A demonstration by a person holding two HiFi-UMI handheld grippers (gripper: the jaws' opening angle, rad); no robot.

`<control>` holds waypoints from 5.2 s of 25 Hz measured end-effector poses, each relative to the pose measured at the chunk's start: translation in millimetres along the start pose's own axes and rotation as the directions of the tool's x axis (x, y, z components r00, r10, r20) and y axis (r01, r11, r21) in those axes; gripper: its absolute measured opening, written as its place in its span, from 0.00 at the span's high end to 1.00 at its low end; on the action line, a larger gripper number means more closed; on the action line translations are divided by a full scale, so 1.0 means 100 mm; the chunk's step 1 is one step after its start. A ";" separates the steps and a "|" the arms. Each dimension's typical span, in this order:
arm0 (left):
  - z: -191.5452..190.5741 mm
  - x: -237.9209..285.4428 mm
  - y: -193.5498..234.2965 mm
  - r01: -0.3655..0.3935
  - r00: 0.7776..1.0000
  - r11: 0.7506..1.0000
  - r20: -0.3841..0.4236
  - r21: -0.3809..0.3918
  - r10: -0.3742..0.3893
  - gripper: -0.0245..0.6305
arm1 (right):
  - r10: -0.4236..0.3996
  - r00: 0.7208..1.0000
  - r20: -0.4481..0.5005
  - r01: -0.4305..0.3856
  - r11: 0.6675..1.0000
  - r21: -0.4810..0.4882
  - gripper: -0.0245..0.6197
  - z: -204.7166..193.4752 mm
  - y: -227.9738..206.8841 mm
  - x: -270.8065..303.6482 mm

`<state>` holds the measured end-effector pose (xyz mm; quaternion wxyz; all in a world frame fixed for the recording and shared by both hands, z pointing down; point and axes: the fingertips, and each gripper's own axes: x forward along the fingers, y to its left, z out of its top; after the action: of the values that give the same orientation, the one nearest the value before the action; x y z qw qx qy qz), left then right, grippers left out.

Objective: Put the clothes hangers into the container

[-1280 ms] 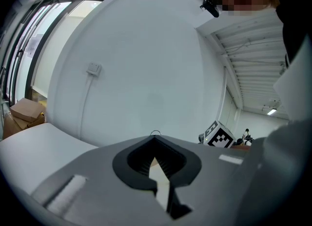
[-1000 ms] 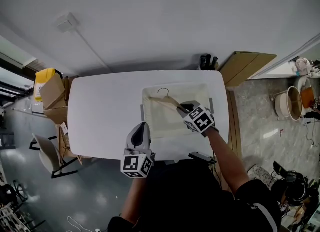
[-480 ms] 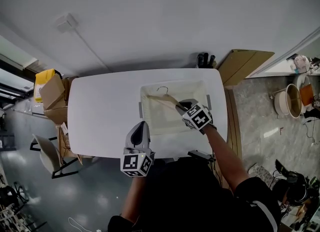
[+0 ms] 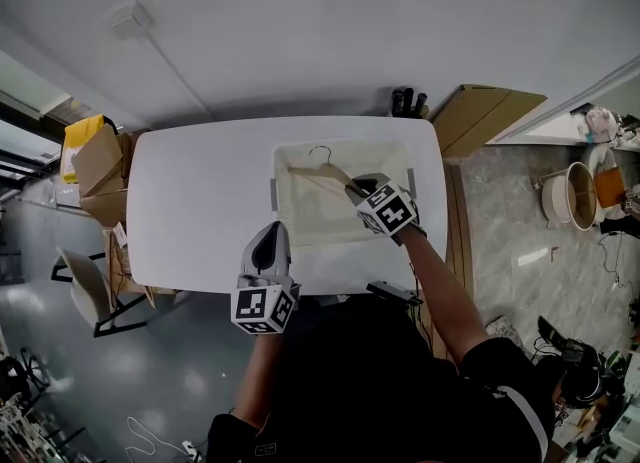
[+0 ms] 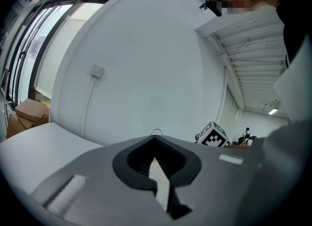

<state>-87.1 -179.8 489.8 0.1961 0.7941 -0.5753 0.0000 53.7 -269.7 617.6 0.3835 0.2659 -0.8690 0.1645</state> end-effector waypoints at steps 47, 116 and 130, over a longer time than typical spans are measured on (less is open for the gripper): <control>-0.01 -0.06 -0.07 0.016 1.000 1.000 0.016 -0.019 -0.016 0.95 | -0.108 0.993 -0.046 0.107 0.994 -0.021 0.72 -0.02 -0.33 0.06; -0.05 -0.22 -0.11 0.018 0.999 0.999 0.027 -0.049 -0.017 0.95 | -0.232 0.969 -0.086 0.236 0.971 0.041 0.63 -0.16 -0.78 -0.12; -0.05 -0.25 -0.27 0.061 0.998 0.997 0.035 -0.038 -0.059 0.95 | -0.286 0.958 -0.010 0.286 0.957 0.048 0.63 -0.03 -0.74 -0.55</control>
<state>-69.9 -147.9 480.4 0.2018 0.8069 -0.5543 -0.0309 130.5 -309.5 584.0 0.3978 0.3976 -0.8167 0.1288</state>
